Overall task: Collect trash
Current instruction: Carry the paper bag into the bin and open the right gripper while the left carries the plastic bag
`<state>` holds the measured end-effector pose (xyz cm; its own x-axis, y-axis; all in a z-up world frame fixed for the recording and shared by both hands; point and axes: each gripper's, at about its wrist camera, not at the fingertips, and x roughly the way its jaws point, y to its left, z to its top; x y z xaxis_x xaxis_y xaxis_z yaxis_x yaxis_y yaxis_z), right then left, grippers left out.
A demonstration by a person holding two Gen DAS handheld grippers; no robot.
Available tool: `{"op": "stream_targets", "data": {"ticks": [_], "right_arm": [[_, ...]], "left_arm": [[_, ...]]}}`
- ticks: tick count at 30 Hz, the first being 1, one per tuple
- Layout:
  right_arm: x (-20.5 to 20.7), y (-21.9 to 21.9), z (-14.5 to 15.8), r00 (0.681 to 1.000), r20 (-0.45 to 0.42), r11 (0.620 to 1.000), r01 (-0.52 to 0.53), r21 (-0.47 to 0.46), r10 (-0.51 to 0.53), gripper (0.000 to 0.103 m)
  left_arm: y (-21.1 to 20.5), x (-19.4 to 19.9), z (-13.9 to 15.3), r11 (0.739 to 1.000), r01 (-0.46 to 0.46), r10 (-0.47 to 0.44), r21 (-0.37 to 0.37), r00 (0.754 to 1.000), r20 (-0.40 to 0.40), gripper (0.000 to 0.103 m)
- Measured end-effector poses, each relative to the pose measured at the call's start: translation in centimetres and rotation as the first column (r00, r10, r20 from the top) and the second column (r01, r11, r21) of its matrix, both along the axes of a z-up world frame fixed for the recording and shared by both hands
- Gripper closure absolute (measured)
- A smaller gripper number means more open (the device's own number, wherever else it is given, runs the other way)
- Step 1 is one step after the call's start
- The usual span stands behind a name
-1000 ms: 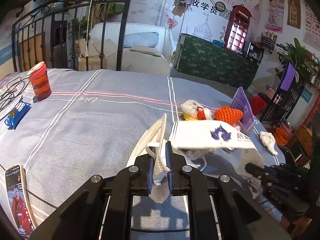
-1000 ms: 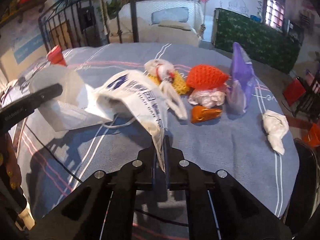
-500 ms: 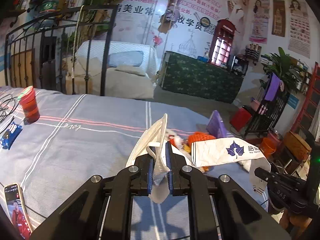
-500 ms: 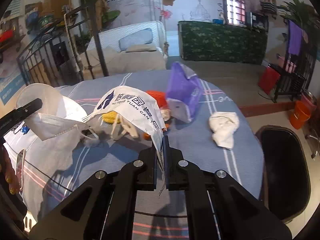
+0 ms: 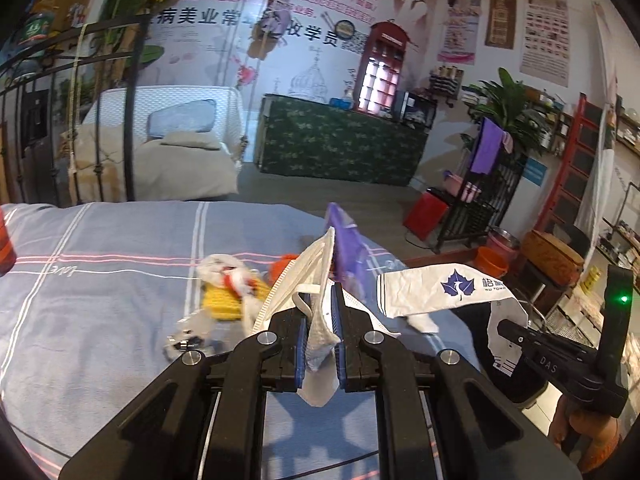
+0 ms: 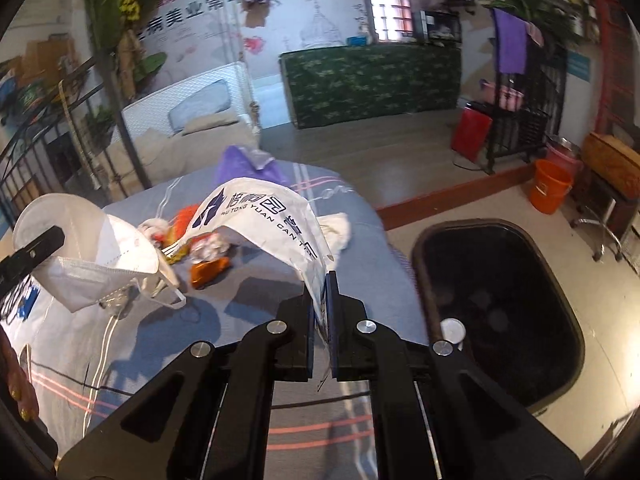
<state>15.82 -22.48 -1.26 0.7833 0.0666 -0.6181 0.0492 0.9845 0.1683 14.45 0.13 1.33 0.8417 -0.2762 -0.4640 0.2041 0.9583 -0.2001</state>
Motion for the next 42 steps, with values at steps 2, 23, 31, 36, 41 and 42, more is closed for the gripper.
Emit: {"op": "stream_targets", "data": {"ticks": [2,23,31,36,41,42], "right_arm": [[-0.3,-1.8,-0.1,0.999,-0.008,0.999,0.041,0.010,-0.041,0.097],[-4.1,-17.1,-3.2,0.899,-0.080,0.902,0.432,0.018,-0.430,0.097],[-4.1,-19.7,-7.5,0.853,-0.190,0.869,0.496,0.000,-0.487,0.097],[-2.7,-19.8,-9.7,0.845,-0.246,0.873,0.487,-0.011,-0.475,0.097],[-1.0,-19.0,-11.3,0.848,-0.285,0.885,0.465,-0.003,-0.446,0.096],[-0.7,-19.0,-11.6,0.850,-0.294,0.890,0.455,-0.013,-0.438,0.095]], "left_arm": [[-1.3,0.2,0.0,0.999,0.036,-0.036,-0.004,0.999,-0.005,0.092],[-14.9,1.6,-0.6,0.936,0.352,-0.352,0.003,0.936,-0.024,0.092],[-17.4,1.6,-1.5,0.913,0.408,-0.407,0.024,0.912,-0.046,0.092],[-19.1,1.8,-2.0,0.904,0.427,-0.425,0.022,0.903,-0.070,0.092],[-20.5,1.8,-2.4,0.893,0.448,-0.444,0.045,0.893,-0.076,0.092],[-20.7,1.9,-2.5,0.891,0.451,-0.447,0.047,0.891,-0.078,0.092]]}}
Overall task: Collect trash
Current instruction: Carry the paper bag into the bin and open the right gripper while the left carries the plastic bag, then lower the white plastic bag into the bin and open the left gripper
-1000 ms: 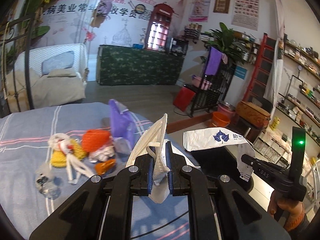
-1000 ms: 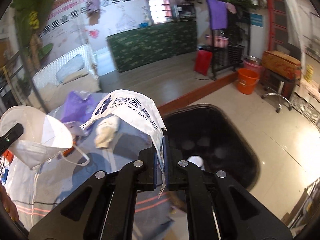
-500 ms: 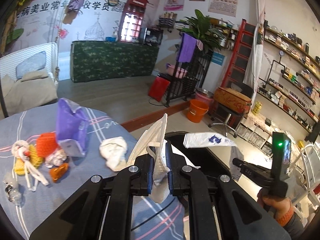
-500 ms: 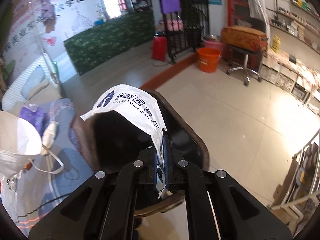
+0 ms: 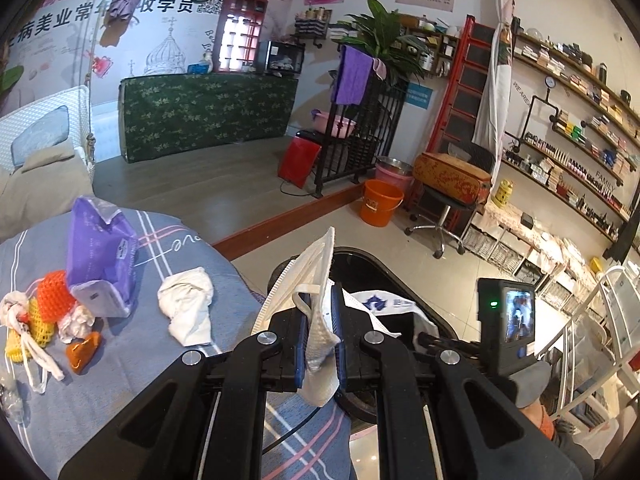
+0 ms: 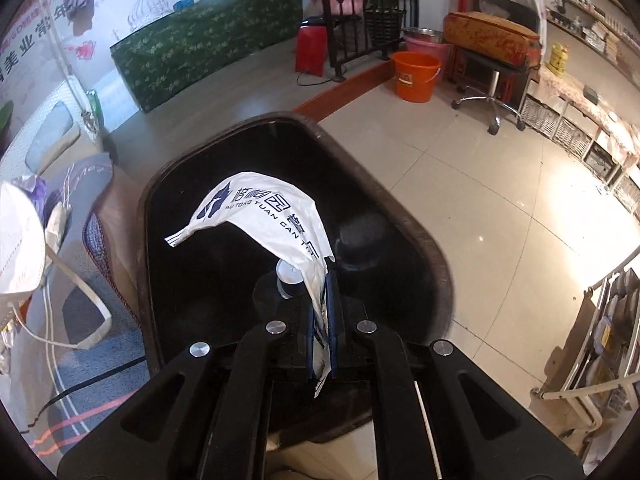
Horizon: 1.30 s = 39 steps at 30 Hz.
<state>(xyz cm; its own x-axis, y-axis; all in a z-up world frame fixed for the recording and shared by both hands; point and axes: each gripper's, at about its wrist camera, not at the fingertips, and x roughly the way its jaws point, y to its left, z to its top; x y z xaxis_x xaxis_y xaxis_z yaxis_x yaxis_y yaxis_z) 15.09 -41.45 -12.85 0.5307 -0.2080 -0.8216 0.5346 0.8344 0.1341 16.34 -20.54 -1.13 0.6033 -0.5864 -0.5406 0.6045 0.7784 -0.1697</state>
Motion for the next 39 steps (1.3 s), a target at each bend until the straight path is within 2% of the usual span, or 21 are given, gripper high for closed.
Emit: {"op": "stream_targets", "data": {"ticks": [1,2,3,4,5,7,11,26,36,39], "right_arm": [[0.4,0.1,-0.3,1.000,-0.017,1.000,-0.009,-0.002,0.009,0.087],[0.6,0.1,-0.6,0.999,-0.035,1.000,-0.011,-0.004,0.011,0.071],[0.7,0.1,-0.6,0.999,-0.038,1.000,-0.006,-0.006,0.006,0.060],[0.6,0.1,-0.7,0.999,-0.033,1.000,0.001,-0.012,-0.001,0.040],[0.3,0.2,-0.3,1.000,-0.016,0.999,0.020,-0.032,-0.021,0.032],[-0.1,0.4,0.3,0.999,0.016,0.999,0.028,-0.046,-0.028,0.032],[-0.5,0.5,0.6,1.000,0.009,0.998,0.026,-0.057,-0.025,0.030],[-4.8,-1.3,3.2,0.990,0.090,0.993,0.114,-0.039,-0.110,0.029],[-7.1,-2.7,4.3,0.977,0.124,0.983,0.177,-0.043,-0.171,0.027],[-7.5,-3.2,4.3,0.974,0.122,0.979,0.198,-0.039,-0.192,0.026]], "left_arm": [[-0.3,0.1,-0.1,1.000,0.003,-0.003,0.004,1.000,-0.001,0.092],[-0.5,0.1,-0.3,1.000,0.006,-0.006,0.005,1.000,-0.004,0.092],[-0.8,0.3,-0.3,1.000,0.008,-0.008,0.007,1.000,-0.009,0.092],[-1.0,0.4,-0.4,1.000,0.011,-0.011,0.010,1.000,-0.012,0.092],[-1.1,0.5,-0.5,1.000,0.013,-0.013,0.014,1.000,-0.012,0.092],[-1.6,0.7,-0.6,1.000,0.021,-0.020,0.021,1.000,-0.014,0.092],[-2.3,0.9,-1.2,0.999,0.032,-0.031,0.029,0.999,-0.031,0.092],[-7.0,2.4,-2.8,0.993,0.082,-0.077,0.083,0.995,-0.060,0.092],[-10.8,2.8,-4.9,0.979,0.128,-0.115,0.159,0.989,-0.088,0.092],[-12.2,3.1,-5.6,0.971,0.155,-0.134,0.183,0.983,-0.122,0.092]]}}
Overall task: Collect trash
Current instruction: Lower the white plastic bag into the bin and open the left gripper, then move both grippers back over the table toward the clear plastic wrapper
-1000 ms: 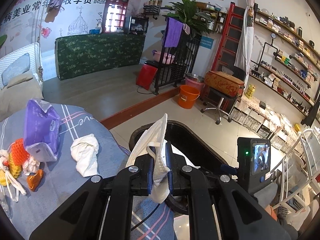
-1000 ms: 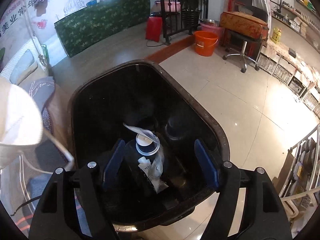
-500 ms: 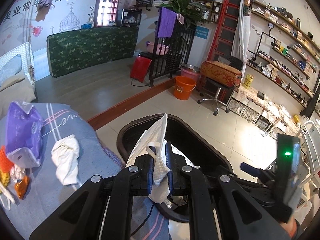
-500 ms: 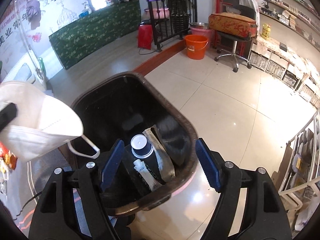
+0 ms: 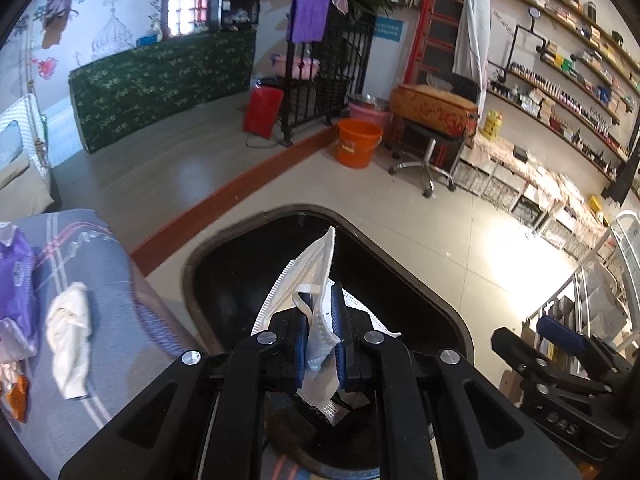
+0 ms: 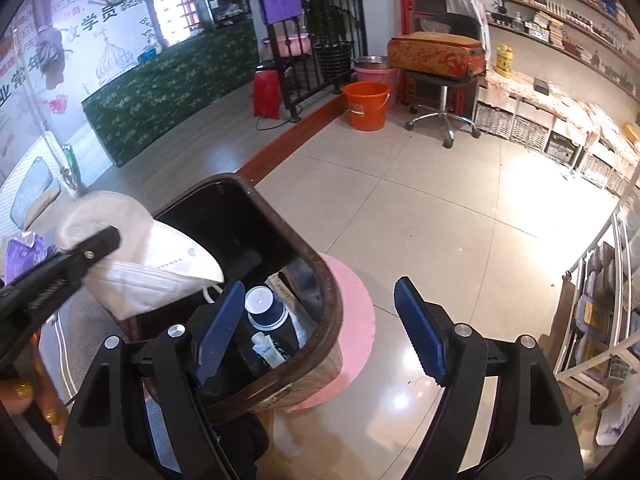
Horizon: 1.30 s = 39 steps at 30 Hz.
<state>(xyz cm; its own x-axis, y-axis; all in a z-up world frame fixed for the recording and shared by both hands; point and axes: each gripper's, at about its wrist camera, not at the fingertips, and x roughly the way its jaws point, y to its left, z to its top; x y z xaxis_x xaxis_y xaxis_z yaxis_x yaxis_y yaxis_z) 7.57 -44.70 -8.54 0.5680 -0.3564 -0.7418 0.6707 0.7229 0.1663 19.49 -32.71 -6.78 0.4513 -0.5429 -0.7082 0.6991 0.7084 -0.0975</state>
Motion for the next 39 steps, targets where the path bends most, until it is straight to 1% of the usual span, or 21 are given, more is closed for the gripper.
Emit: {"op": "stream_targets", "data": {"ticks": [3,4,7,9,11,13,14,16,18,20,22,26,32,36,39], "right_arm": [[-0.3,-0.2,0.1,1.000,0.004,1.000,0.016,0.004,-0.016,0.026],[-0.4,-0.3,0.1,1.000,0.006,1.000,0.020,0.003,-0.020,0.026],[-0.6,-0.7,0.1,1.000,0.006,1.000,0.028,0.002,-0.028,0.026],[-0.6,-0.9,0.1,1.000,0.007,1.000,0.029,0.004,-0.029,0.026],[-0.6,-1.0,0.1,1.000,0.007,1.000,0.031,0.001,-0.031,0.026],[-0.6,-1.1,0.2,0.999,0.010,0.999,0.035,-0.004,-0.035,0.026],[-0.7,-1.2,0.2,0.999,0.012,0.999,0.039,-0.008,-0.038,0.026],[-0.8,-1.2,0.3,0.999,0.013,0.999,0.044,-0.012,-0.044,0.023],[-0.8,-1.3,0.2,0.999,0.013,0.999,0.048,-0.011,-0.048,0.021],[-0.8,-1.3,0.0,0.999,0.011,0.999,0.051,-0.008,-0.051,0.021],[-0.5,-1.1,-0.1,0.999,0.007,0.999,0.050,-0.004,-0.050,0.020],[-0.2,-0.6,-0.1,0.999,0.008,0.999,0.039,-0.001,-0.039,0.020],[0.4,0.7,0.5,1.000,0.026,1.000,0.006,-0.021,-0.006,0.016],[0.8,1.9,1.0,0.998,0.047,0.999,-0.033,-0.035,0.034,0.016],[1.5,3.2,1.4,0.996,0.054,0.996,-0.071,-0.048,0.074,0.014]], "left_arm": [[-1.4,0.4,-0.9,0.998,0.023,-0.021,0.053,0.999,-0.039,0.092],[-1.7,0.5,-1.3,0.996,0.043,-0.039,0.072,0.998,-0.058,0.092],[-2.4,0.5,-1.9,0.991,0.073,-0.064,0.114,0.995,-0.075,0.091],[-2.3,0.5,-2.0,0.991,0.074,-0.064,0.112,0.994,-0.093,0.079],[-1.9,0.4,-1.9,0.993,0.067,-0.058,0.096,0.994,-0.098,0.047],[-1.4,0.2,-1.5,0.996,0.043,-0.037,0.081,0.997,-0.073,0.030],[-1.1,0.2,-1.3,0.997,0.029,-0.024,0.072,0.998,-0.062,0.025],[-0.8,0.2,-1.0,0.997,0.006,-0.002,0.073,0.999,-0.049,0.019],[-0.6,0.0,-0.6,0.997,-0.011,0.013,0.080,1.000,-0.027,0.018],[-0.1,-0.2,0.0,0.997,-0.024,0.025,0.071,1.000,-0.012,0.012],[0.7,-0.6,0.4,0.998,-0.034,0.034,0.055,0.999,-0.002,0.008],[2.0,-0.7,1.3,0.997,-0.067,0.067,0.036,0.998,0.006,0.007],[5.1,-1.1,2.4,0.990,-0.139,0.138,0.017,0.989,0.044,0.006],[7.2,-1.5,3.2,0.983,-0.183,0.182,0.011,0.979,0.089,0.006],[9.0,-1.4,3.8,0.976,-0.215,0.215,-0.005,0.972,0.094,0.006]]}}
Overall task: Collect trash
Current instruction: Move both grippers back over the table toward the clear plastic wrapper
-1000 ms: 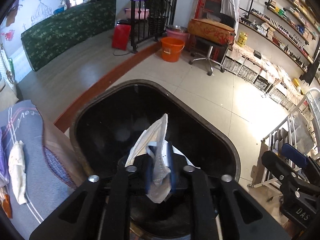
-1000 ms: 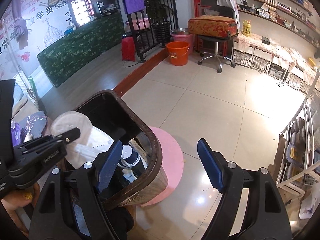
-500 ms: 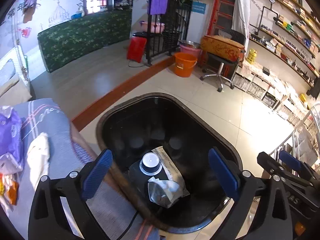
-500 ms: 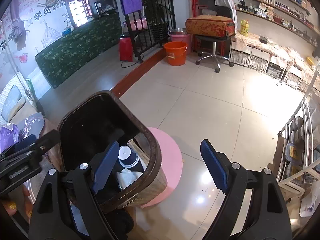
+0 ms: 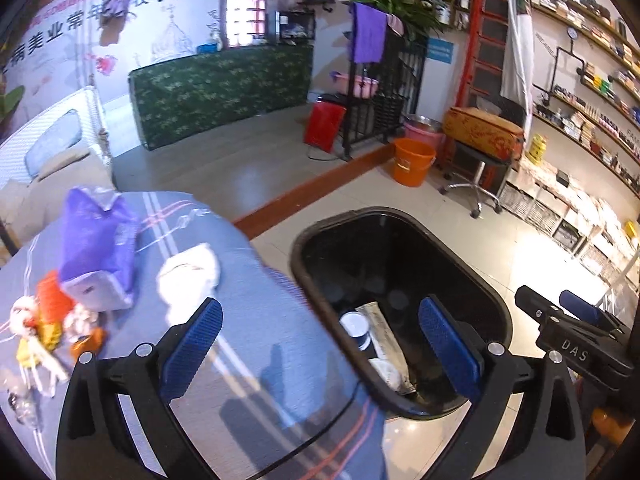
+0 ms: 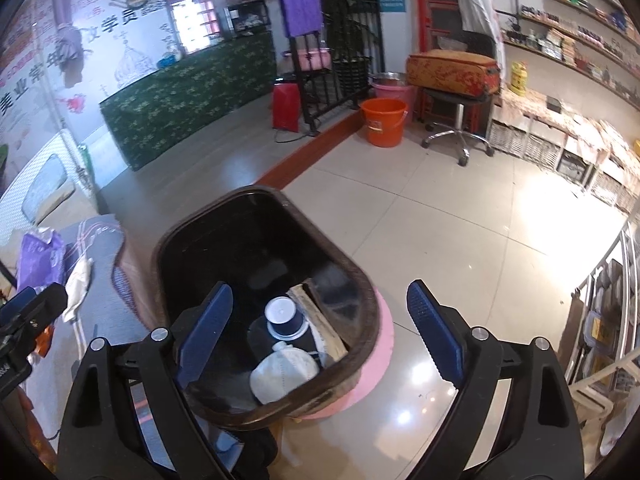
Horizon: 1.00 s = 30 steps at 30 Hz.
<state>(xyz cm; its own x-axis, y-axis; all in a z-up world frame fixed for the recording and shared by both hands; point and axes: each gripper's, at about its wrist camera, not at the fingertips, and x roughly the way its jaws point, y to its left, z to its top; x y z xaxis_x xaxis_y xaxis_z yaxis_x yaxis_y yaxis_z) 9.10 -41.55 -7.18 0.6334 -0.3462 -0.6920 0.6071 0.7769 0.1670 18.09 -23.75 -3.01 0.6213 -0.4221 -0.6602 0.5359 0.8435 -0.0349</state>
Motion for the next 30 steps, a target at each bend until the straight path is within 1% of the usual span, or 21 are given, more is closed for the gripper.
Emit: {"op": "stream_targets", "data": {"ticks": [7,12,16,21,24,25,30], "right_arm": [[1.2,2.9,0.5,0.996,0.008,0.996,-0.084,-0.013,0.084,0.014],[2.6,5.5,1.1,0.984,0.019,0.984,-0.176,-0.015,0.176,0.014],[4.1,8.1,1.3,0.962,0.028,0.963,-0.270,0.005,0.270,0.014],[6.3,11.9,1.1,0.928,0.012,0.928,-0.372,0.027,0.372,0.014],[7.1,14.1,1.3,0.907,0.017,0.906,-0.422,0.024,0.422,0.014],[7.4,14.8,1.3,0.899,0.015,0.898,-0.439,0.022,0.439,0.014],[8.6,17.7,0.9,0.862,-0.009,0.862,-0.507,0.021,0.507,0.014]], "left_arm": [[4.6,0.4,0.4,0.994,-0.103,0.103,-0.020,0.995,0.008,0.006],[9.0,0.3,0.0,0.980,-0.197,0.198,-0.007,0.980,0.022,0.006],[12.7,-0.2,-0.3,0.961,-0.275,0.275,-0.009,0.961,0.038,0.006],[17.7,-0.6,-0.2,0.927,-0.375,0.376,-0.016,0.925,0.049,0.006],[20.9,-0.7,-0.4,0.892,-0.452,0.451,-0.006,0.890,0.060,0.006],[22.4,-0.5,-0.6,0.875,-0.483,0.483,0.001,0.874,0.052,0.006],[28.0,0.0,-1.6,0.808,-0.588,0.588,0.012,0.809,0.017,0.006]]}}
